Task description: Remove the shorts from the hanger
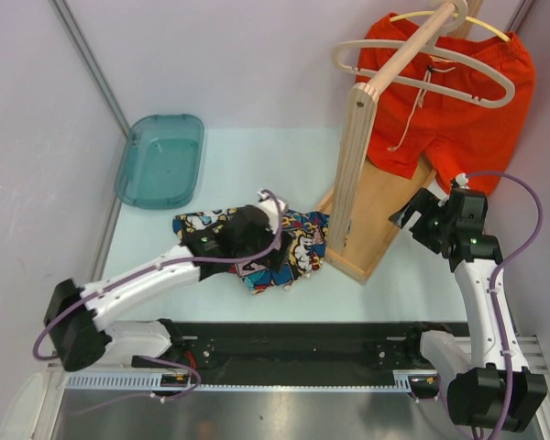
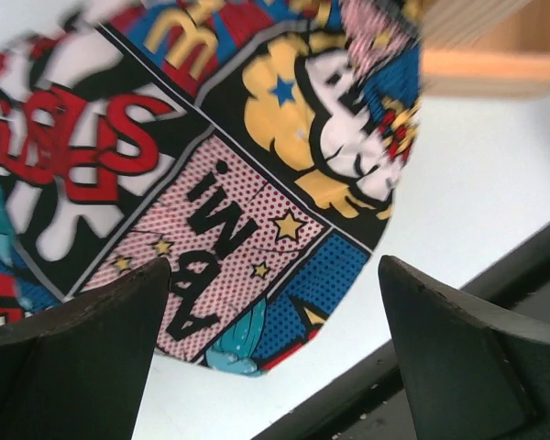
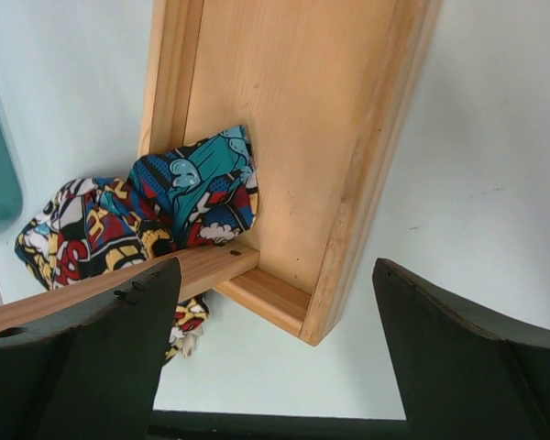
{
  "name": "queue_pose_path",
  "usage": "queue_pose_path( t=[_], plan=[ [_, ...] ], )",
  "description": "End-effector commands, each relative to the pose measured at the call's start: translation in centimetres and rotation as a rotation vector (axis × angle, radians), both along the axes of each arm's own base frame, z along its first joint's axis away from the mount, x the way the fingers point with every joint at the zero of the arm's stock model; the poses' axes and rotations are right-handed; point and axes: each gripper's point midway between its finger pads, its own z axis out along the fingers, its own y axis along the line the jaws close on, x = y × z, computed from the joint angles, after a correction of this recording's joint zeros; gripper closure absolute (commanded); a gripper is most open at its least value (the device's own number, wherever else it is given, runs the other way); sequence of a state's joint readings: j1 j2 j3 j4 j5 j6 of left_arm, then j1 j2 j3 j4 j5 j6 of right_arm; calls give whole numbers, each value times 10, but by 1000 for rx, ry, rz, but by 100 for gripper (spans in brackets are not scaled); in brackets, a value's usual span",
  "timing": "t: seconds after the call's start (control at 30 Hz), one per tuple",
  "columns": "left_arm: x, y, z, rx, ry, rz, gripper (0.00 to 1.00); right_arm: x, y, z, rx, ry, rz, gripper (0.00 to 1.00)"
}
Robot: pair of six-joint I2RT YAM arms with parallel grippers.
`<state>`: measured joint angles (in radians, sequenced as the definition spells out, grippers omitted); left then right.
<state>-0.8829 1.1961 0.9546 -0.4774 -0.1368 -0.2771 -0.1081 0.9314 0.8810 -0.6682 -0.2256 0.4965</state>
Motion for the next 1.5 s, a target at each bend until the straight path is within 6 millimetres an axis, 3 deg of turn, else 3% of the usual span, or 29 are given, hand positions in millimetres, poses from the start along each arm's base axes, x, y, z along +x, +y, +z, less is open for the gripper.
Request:
queue_pose_path(
  t=[0.0, 0.03, 0.17, 0.27, 0.37, 0.43, 0.47, 0.5, 0.57, 0.6, 0.63, 0.67, 0.7, 0.8, 0.9, 0.97, 1.1, 1.13, 1.23, 1.27, 1.33, 1.43, 1.47],
  plan=[
    [10, 0, -41, 194, 19, -11, 0, 3, 9, 11, 10, -60, 48, 10],
    [14, -1, -57, 237, 36, -10, 0, 3, 10, 11, 14, -61, 52, 9],
    [35, -6, -78, 305, 34, 67, 0, -2, 13, 12, 13, -79, 67, 9],
    [37, -19, -106, 295, 85, 61, 0, -3, 16, 13, 22, -95, 78, 10],
    [33, -16, -140, 349, 144, 71, 0, -5, 22, 16, 40, -108, 107, 10],
    [33, -14, -150, 353, 164, 89, 5, -7, 26, 17, 48, -112, 120, 9],
    [30, -12, -156, 358, 177, 92, 10, -8, 28, 17, 52, -112, 124, 10],
    [29, -12, -157, 351, 183, 100, 28, -9, 30, 18, 59, -116, 131, 9],
    [28, -10, -159, 322, 200, 114, 44, -12, 35, 16, 65, -115, 150, 10],
    [28, -10, -155, 303, 201, 117, 61, -13, 36, 17, 67, -119, 155, 10],
    [30, -7, -153, 287, 208, 136, 71, -14, 39, 17, 67, -121, 166, 10],
    [31, -4, -152, 280, 208, 148, 91, -15, 40, 15, 68, -114, 168, 9],
    [33, -3, -140, 256, 191, 156, 99, -16, 41, 14, 67, -114, 171, 10],
    [40, 5, -116, 239, 145, 197, 99, -17, 43, 13, 62, -111, 170, 9],
    [47, 23, -74, 216, 81, 264, 100, -16, 37, 10, 52, -95, 117, 9],
    [57, 32, -31, 145, 7, 309, 100, -17, 43, 7, 50, -81, 132, 9],
    [77, 72, 48, 5, -108, 417, 100, -19, 53, 8, 50, -87, 168, 9],
    [79, 79, 85, -64, -172, 436, 100, -20, 56, 8, 51, -85, 180, 9],
    [90, 102, 141, -122, -297, 474, 100, -22, 62, 7, 40, -82, 203, 8],
    [93, 107, 175, -161, -367, 487, 100, -23, 62, 5, 31, -77, 204, 9],
    [101, 122, 210, -139, -467, 524, 100, -25, 66, 5, 24, -77, 221, 9],
    [109, 145, 284, -164, -632, 602, 100, -28, 69, 4, 17, -71, 235, 8],
    [112, 150, 296, -169, -663, 618, 100, -29, 69, 3, 18, -66, 238, 8]
  ],
)
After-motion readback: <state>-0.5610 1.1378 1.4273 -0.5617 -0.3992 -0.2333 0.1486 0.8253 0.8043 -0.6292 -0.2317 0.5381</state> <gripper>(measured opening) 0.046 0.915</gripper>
